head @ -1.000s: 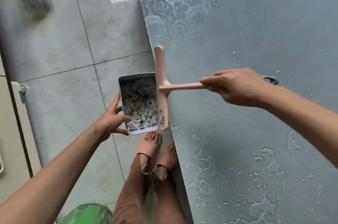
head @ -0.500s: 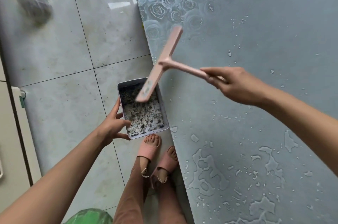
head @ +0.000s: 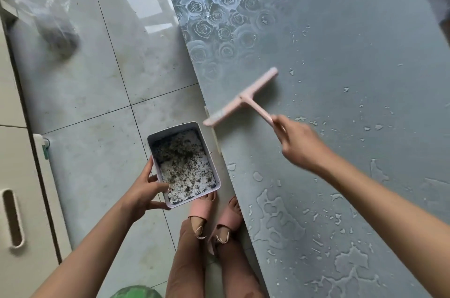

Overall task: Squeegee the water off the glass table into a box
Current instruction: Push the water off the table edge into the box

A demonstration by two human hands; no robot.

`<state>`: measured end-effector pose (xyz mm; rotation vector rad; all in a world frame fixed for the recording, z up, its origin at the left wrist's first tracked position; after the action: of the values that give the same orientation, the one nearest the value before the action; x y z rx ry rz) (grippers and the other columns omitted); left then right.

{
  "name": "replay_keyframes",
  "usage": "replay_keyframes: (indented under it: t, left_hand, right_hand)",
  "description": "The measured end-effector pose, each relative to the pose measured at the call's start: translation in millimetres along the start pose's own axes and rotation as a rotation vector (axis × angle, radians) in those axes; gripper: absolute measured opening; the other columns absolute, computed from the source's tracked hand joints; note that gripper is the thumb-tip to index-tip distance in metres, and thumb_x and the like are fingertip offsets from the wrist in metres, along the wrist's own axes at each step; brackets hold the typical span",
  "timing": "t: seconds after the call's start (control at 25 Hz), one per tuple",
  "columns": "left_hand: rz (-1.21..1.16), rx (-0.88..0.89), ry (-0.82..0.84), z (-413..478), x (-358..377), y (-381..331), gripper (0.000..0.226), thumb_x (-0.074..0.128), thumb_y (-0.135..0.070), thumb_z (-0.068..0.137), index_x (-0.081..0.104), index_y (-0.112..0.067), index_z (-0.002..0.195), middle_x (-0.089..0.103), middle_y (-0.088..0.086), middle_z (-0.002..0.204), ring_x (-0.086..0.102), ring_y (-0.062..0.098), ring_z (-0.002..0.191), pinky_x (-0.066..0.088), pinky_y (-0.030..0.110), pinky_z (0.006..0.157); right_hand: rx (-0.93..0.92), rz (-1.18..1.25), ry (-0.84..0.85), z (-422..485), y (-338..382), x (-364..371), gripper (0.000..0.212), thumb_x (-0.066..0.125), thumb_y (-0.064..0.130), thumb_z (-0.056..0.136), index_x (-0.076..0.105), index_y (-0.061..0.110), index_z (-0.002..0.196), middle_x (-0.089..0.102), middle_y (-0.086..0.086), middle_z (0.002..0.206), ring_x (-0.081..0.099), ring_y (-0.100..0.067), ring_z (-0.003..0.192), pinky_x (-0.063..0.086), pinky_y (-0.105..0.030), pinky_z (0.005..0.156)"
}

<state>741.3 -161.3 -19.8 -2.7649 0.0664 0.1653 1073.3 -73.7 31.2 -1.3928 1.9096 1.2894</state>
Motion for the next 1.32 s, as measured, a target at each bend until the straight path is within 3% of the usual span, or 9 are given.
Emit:
replay_keyframes:
  t: [0.2, 0.32, 0.4, 0.52, 0.68, 0.8, 0.92, 1.16, 1.32]
  left_hand:
    - [0.011, -0.010, -0.007, -16, -1, 15, 0.093, 0.043, 0.017, 0.086, 0.018, -0.048, 0.147, 0.053, 0.012, 0.130, 0.057, 0.033, 0.106, 0.059, 0.048, 0.057]
    - [0.035, -0.005, -0.009, -14, 4, 20, 0.096, 0.044, 0.017, 0.085, 0.015, -0.051, 0.146, 0.050, 0.008, 0.132, 0.058, 0.029, 0.104, 0.059, 0.049, 0.059]
    - [0.051, 0.001, -0.003, -6, 10, 22, 0.098, 0.043, 0.018, 0.083, 0.014, -0.053, 0.145, 0.047, 0.007, 0.133, 0.057, 0.028, 0.104, 0.059, 0.048, 0.058]
    - [0.064, 0.006, 0.009, 8, 23, 28, 0.099, 0.045, 0.018, 0.084, 0.010, -0.050, 0.147, 0.044, 0.009, 0.137, 0.055, 0.029, 0.106, 0.057, 0.041, 0.049]
    - [0.042, 0.028, 0.028, 20, 38, 38, 0.100, 0.046, 0.018, 0.084, 0.011, -0.051, 0.147, 0.044, 0.008, 0.139, 0.057, 0.029, 0.107, 0.059, 0.043, 0.053]
    - [0.020, 0.046, 0.029, 27, 44, 43, 0.099, 0.045, 0.018, 0.084, 0.013, -0.052, 0.147, 0.042, 0.006, 0.142, 0.058, 0.027, 0.106, 0.059, 0.046, 0.059]
    - [0.031, 0.046, 0.033, 26, 42, 42, 0.098, 0.046, 0.017, 0.085, 0.013, -0.052, 0.146, 0.038, 0.005, 0.146, 0.054, 0.028, 0.113, 0.060, 0.046, 0.060]
    - [0.057, 0.053, 0.037, 27, 38, 39, 0.101, 0.046, 0.018, 0.083, 0.014, -0.054, 0.145, 0.043, 0.000, 0.134, 0.058, 0.022, 0.103, 0.059, 0.044, 0.056]
    - [0.038, 0.058, 0.040, 28, 38, 41, 0.100, 0.047, 0.018, 0.083, 0.015, -0.056, 0.144, 0.043, -0.001, 0.132, 0.060, 0.015, 0.097, 0.058, 0.040, 0.053]
  right_hand:
    - [0.018, -0.050, 0.115, -100, -38, -4, 0.032, 0.042, 0.032, 0.098, 0.051, 0.028, 0.128, 0.063, -0.009, 0.099, 0.059, -0.032, 0.095, 0.047, -0.039, 0.081]
    - [-0.031, 0.087, 0.138, -108, -74, -46, 0.034, 0.050, 0.029, 0.092, 0.057, 0.031, 0.126, 0.066, 0.012, 0.107, 0.061, 0.000, 0.091, 0.042, -0.018, 0.079]
    - [0.033, -0.039, 0.253, -113, -119, -70, 0.033, 0.053, 0.025, 0.092, 0.056, 0.040, 0.122, 0.062, 0.027, 0.100, 0.057, 0.012, 0.082, 0.043, -0.018, 0.074]
    - [0.173, -0.162, 0.437, -122, -167, -69, 0.042, 0.051, 0.014, 0.094, 0.055, 0.041, 0.126, 0.063, 0.028, 0.086, 0.058, 0.001, 0.077, 0.048, -0.029, 0.076]
    - [0.072, -0.213, 0.377, -108, -157, -42, 0.046, 0.046, 0.016, 0.096, 0.047, 0.046, 0.131, 0.056, 0.009, 0.083, 0.053, -0.007, 0.074, 0.043, -0.031, 0.069]
    - [-0.088, -0.221, 0.412, -74, -107, -9, 0.045, 0.041, 0.025, 0.099, 0.037, 0.055, 0.133, 0.052, 0.006, 0.091, 0.052, -0.013, 0.083, 0.044, -0.036, 0.073]
    - [-0.205, -0.224, 0.344, -47, -65, 4, 0.043, 0.040, 0.028, 0.100, 0.037, 0.057, 0.132, 0.052, 0.005, 0.094, 0.053, -0.016, 0.088, 0.036, -0.032, 0.063]
    - [-0.027, -0.310, 0.325, -58, -90, -31, 0.041, 0.040, 0.033, 0.098, 0.039, 0.060, 0.130, 0.050, 0.012, 0.088, 0.053, -0.014, 0.085, 0.040, -0.033, 0.064]
    - [-0.129, -0.202, 0.296, -38, -35, 8, 0.040, 0.037, 0.033, 0.100, 0.039, 0.056, 0.133, 0.053, 0.004, 0.097, 0.056, -0.021, 0.096, 0.037, -0.033, 0.069]
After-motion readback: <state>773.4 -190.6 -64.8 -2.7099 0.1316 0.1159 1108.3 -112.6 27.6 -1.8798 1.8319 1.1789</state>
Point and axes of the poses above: each hand's wrist, its own z-axis towards the middle knuckle, its own x-axis out of the palm, y = z × x, the point moved 1 cm from there along z, towards the middle knuckle
